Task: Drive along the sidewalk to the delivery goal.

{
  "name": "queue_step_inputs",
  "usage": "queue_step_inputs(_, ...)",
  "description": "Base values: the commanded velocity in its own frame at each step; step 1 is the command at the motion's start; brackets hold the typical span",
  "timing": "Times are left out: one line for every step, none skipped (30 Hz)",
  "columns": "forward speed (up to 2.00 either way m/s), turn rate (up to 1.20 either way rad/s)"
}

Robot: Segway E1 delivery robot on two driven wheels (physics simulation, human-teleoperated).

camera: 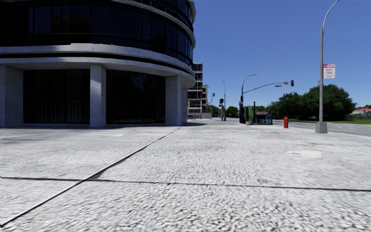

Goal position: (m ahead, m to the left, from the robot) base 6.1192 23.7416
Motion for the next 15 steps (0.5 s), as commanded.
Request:
queue_step_inputs(0.96, 0.38)
queue_step_inputs(0.96, 0.38)
queue_step_inputs(0.95, 0.39)
queue_step_inputs(0.94, 0.4)
queue_step_inputs(0.94, 0.4)
queue_step_inputs(0.94, 0.42)
queue_step_inputs(0.94, 0.43)
queue_step_inputs(0.94, 0.44)
queue_step_inputs(0.94, 0.44)
queue_step_inputs(0.93, 0.45)
queue_step_inputs(0.93, 0.45)
queue_step_inputs(0.93, 0.45)
queue_step_inputs(0.93, 0.45)
queue_step_inputs(0.93, 0.45)
queue_step_inputs(0.93, 0.45)
